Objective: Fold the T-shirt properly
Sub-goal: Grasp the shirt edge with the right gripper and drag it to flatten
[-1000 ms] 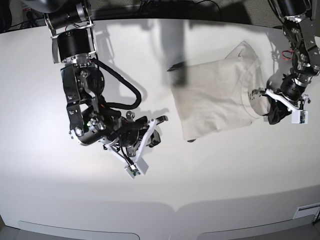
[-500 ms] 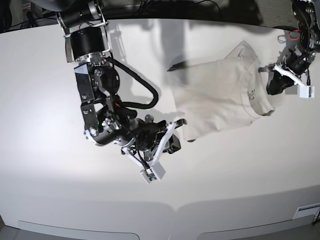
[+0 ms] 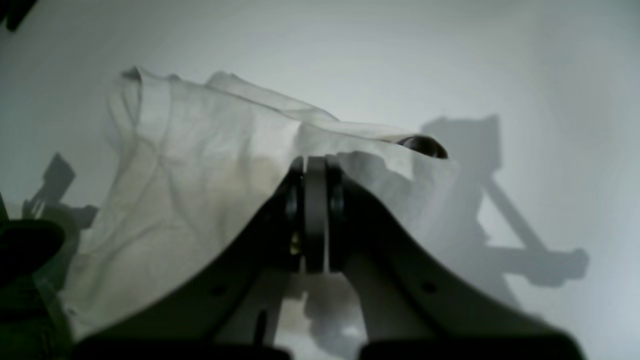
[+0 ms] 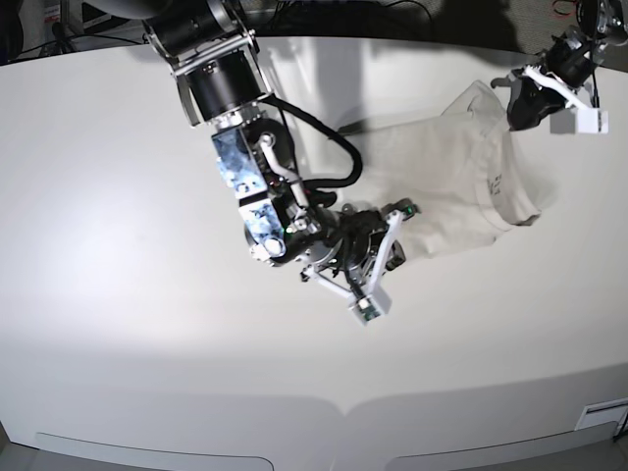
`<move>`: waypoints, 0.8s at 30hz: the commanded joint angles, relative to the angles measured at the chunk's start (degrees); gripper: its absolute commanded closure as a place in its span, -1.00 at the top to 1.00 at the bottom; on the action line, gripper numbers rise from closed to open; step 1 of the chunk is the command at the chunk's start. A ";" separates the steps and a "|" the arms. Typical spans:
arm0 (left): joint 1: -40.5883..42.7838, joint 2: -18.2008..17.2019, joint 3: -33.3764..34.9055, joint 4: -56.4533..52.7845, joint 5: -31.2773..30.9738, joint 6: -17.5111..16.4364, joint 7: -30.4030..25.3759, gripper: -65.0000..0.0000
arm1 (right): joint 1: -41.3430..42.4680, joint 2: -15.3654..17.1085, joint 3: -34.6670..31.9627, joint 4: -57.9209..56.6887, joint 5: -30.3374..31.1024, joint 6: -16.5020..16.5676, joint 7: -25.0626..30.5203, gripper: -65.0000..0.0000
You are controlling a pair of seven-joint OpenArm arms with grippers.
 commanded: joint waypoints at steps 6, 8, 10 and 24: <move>1.42 6.08 -0.20 0.94 0.28 -2.94 1.03 -1.00 | 1.68 -0.29 -0.98 -5.88 -2.91 0.22 6.69 -1.00; 1.27 8.04 -0.20 0.94 1.38 -2.94 0.76 -1.00 | 1.68 -0.29 -0.98 -7.28 -3.78 0.22 7.82 -1.00; 0.90 9.40 -0.20 0.85 4.13 -2.94 -0.37 -1.00 | 1.68 -0.29 -1.01 -8.22 -4.72 0.22 7.15 -1.00; -11.67 9.44 -0.22 -10.95 20.04 -2.94 -8.28 -1.00 | 1.20 1.14 0.63 -8.15 -9.25 6.43 -2.71 -1.00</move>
